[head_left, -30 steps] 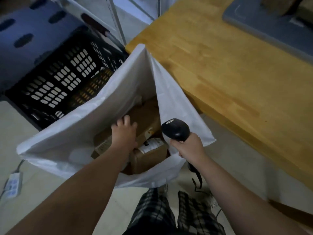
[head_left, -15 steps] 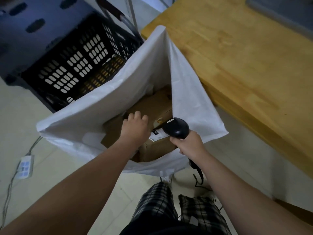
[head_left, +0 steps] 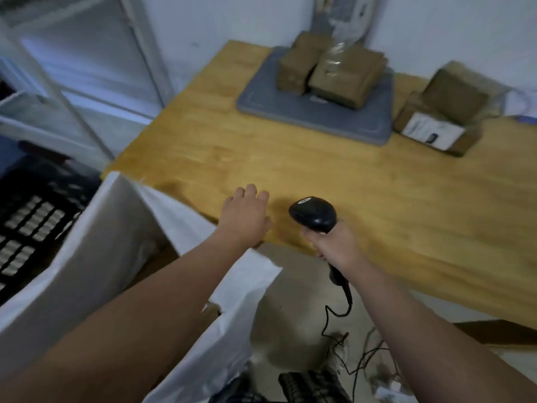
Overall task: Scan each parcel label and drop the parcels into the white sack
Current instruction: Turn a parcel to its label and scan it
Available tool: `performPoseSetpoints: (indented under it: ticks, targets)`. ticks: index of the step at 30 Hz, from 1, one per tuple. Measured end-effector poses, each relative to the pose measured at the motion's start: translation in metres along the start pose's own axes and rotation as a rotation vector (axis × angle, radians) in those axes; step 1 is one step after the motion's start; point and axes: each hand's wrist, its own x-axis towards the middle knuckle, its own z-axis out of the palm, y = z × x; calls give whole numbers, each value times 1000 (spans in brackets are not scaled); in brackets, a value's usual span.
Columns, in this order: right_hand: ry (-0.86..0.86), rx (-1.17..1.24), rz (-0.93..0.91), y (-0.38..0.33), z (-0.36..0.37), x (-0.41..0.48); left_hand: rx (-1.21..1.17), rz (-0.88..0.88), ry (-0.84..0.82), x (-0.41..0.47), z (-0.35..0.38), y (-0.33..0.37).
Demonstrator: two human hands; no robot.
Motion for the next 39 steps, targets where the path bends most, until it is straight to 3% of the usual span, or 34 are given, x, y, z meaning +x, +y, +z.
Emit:
performPoseSetpoints:
  ticks: [7, 17, 31, 36, 39]
  targets:
    - [250, 126, 44, 25, -148, 25, -18, 207, 61, 83, -27, 136]
    - [434, 281, 83, 70, -303, 63, -161, 298, 77, 168, -37, 292]
    - [574, 227, -51, 35, -410, 185, -411, 224, 95, 316, -63, 349]
    - [640, 430, -20, 13, -441, 247, -478, 176, 54, 405, -77, 368]
    - [589, 458, 23, 7, -452, 277, -430, 138, -24, 456, -82, 378]
